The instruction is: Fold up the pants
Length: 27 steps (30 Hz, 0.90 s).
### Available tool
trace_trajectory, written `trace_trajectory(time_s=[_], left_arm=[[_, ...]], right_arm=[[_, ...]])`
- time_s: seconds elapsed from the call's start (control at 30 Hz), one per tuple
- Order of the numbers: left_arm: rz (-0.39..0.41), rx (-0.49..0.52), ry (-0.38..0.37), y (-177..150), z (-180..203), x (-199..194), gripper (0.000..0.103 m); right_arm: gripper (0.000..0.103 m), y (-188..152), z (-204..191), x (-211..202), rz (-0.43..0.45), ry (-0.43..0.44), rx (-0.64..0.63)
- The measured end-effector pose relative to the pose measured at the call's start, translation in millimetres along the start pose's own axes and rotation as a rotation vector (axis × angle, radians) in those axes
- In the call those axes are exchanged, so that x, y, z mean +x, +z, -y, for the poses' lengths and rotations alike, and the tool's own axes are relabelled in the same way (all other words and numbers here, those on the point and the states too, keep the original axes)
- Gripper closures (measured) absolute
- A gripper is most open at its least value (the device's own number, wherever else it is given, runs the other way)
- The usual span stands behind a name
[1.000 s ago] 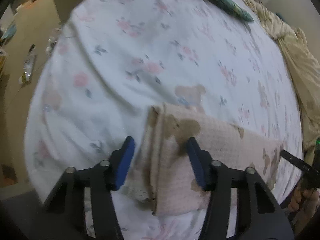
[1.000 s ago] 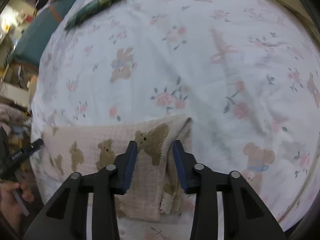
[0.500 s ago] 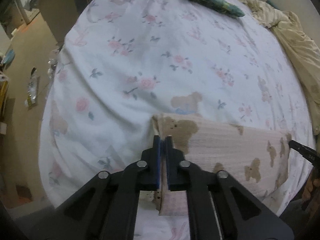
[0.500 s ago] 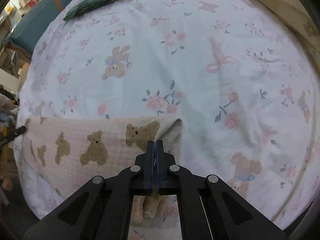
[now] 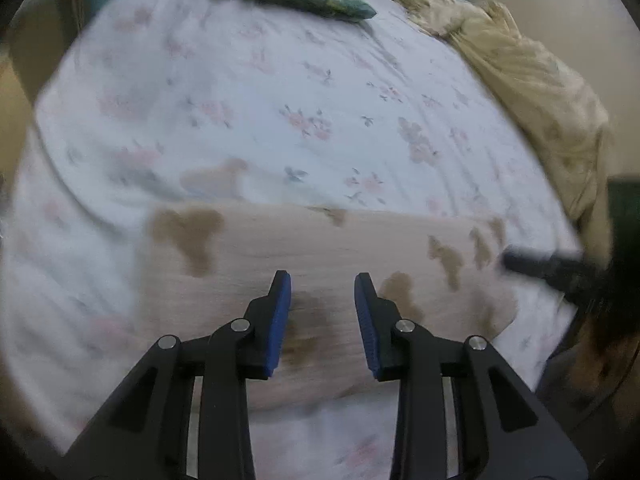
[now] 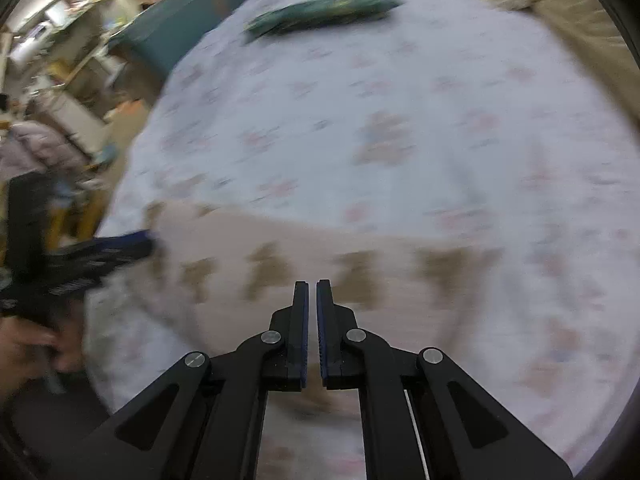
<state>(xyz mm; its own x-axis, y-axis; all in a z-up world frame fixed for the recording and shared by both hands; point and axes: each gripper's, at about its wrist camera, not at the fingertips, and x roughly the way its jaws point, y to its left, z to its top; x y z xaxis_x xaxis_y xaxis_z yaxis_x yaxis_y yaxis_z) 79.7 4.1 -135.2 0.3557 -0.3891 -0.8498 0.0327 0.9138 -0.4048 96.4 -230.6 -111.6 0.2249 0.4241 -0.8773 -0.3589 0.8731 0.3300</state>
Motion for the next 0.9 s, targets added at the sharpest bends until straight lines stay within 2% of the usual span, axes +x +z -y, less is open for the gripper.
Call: trace_trajectory(time_s=[0.03,0.07,0.13,0.17,0.23,0.33,0.4,0.47,0.53,0.6,0.67,0.7,0.77,0.87,0.9], left_arm=[[0.014,-0.075,-0.079,-1.5,0.8,4.5,0.075],[0.021,-0.077,-0.103,-1.3,6.1,6.7,0.075],[0.019,0.033,-0.059,-6.8,28.2,15.1,0.075],[-0.014,0.119,-0.03,-12.3,42.0,23.8,0.075],[-0.075,0.212,0.045,-20.9,54.3,37.6,0.075],[-0.087,0.255,0.099,-22.0,55.0,40.3,0.079],[-0.105,0.226,0.102,-19.7,46.1,37.4,0.079],[-0.113,0.194,0.138,-19.5,33.0,32.2,0.078],[-0.124,0.137,0.129,-24.5,13.8,25.6,0.076],[-0.115,0.098,0.219,-23.1,-5.3,18.8,0.084],[-0.114,0.042,0.231,-24.5,-24.1,14.6,0.096],[-0.115,0.006,0.229,-23.4,-32.3,12.4,0.099],[-0.107,-0.054,0.237,-20.9,-46.2,6.7,0.101],[-0.086,-0.089,0.322,-19.7,-53.7,-5.6,0.101],[-0.074,-0.111,0.34,-19.3,-56.3,-10.4,0.101]], right_arm=[[0.097,-1.5,-7.6,7.0,-0.003,0.025,-0.013],[0.097,-3.1,-13.4,11.6,-0.002,0.045,-0.021],[0.097,-8.3,-21.7,24.3,-0.016,0.072,-0.021],[0.097,-11.9,-21.6,33.5,-0.044,0.043,-0.02],[0.102,-20.3,-17.5,43.4,-0.086,-0.017,-0.033],[0.103,-24.0,-11.0,42.7,-0.091,-0.083,-0.046],[0.103,-27.3,-3.5,40.2,-0.104,-0.139,-0.038],[0.103,-35.5,13.3,39.9,-0.153,-0.225,-0.004],[0.103,-40.9,31.2,38.0,-0.176,-0.243,0.049],[0.103,-42.8,44.3,30.9,-0.182,-0.253,0.093],[0.103,-45.1,53.7,26.4,-0.188,-0.318,0.114],[0.103,-46.1,60.8,23.2,-0.19,-0.321,0.149],[0.103,-46.0,71.2,17.4,-0.191,-0.275,0.223],[0.101,-44.1,77.0,2.2,-0.154,-0.273,0.259],[0.096,-42.7,81.7,-5.9,-0.126,-0.266,0.281]])
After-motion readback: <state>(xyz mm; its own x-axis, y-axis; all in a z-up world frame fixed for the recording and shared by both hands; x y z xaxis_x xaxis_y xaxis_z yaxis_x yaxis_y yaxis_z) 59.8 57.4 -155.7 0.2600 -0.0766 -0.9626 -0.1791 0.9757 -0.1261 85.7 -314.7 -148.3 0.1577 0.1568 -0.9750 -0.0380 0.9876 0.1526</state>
